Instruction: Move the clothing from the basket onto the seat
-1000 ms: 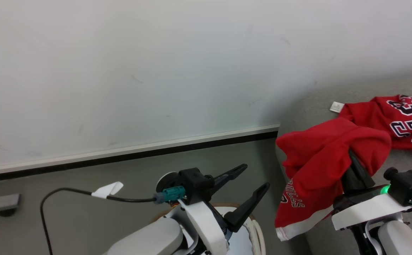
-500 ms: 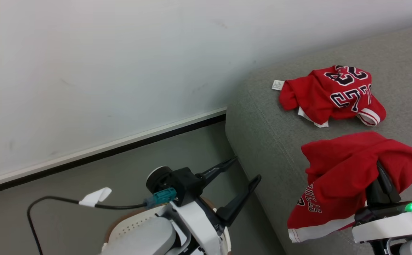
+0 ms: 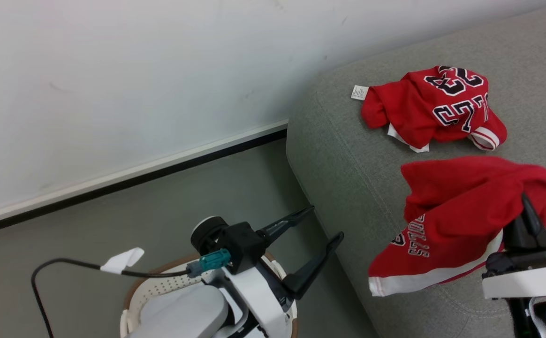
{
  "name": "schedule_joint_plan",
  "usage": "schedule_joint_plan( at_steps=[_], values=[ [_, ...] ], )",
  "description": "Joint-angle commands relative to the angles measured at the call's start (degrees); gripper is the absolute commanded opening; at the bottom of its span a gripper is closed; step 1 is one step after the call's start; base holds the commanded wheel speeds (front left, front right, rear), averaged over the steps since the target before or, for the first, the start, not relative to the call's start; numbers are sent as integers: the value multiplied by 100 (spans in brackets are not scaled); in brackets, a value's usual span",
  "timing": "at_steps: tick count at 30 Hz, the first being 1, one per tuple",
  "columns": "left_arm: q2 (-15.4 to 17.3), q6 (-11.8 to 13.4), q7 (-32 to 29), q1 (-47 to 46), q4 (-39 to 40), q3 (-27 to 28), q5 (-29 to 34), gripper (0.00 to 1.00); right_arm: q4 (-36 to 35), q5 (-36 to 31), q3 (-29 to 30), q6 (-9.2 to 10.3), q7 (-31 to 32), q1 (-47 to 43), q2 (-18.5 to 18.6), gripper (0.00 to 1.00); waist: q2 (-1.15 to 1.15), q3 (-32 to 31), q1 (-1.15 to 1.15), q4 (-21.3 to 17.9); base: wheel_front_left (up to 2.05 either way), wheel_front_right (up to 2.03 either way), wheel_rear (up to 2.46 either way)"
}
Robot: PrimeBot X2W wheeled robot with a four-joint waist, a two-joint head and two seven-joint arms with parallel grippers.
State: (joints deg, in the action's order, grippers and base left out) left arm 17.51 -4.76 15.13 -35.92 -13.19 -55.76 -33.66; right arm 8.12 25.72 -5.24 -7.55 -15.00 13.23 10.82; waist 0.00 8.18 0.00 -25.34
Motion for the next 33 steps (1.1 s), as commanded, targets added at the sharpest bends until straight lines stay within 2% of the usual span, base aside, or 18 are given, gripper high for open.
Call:
schedule_joint_plan(
  at_steps=[1, 5, 14, 23, 27, 33],
  values=[
    [84, -28, 0, -32, 8, 27, 40, 100, -34, 20, 81, 13, 10, 182, 75, 0, 0, 200, 0, 63, 0, 0, 0],
    [227, -78, -28, -151, 118, 10, 81, 100, 17, -18, 441, 13, 1, 519, 192, 0, 0, 614, 0, 203, 0, 0, 0],
    [864, -146, -190, -479, 654, 104, 172, 100, 110, -238, 1698, 13, 234, 1285, 311, 0, 0, 1795, 0, 567, 0, 0, 0],
    [1245, -166, -192, -585, 952, 232, 139, 100, 673, -618, 2987, 13, 529, 1250, 266, 0, 0, 2402, 0, 915, 0, 0, 0],
    [1408, -169, -172, -603, 1012, 286, 116, 100, 1050, -831, 3142, 13, 797, 1255, 261, 0, 0, 2600, 0, 992, 0, 0, 0],
    [1504, -165, -160, -640, 1075, 319, 104, 100, 1722, -1260, 2966, 13, 1736, 1501, 440, 0, 0, 2698, 0, 986, 0, 0, 0]
  ],
)
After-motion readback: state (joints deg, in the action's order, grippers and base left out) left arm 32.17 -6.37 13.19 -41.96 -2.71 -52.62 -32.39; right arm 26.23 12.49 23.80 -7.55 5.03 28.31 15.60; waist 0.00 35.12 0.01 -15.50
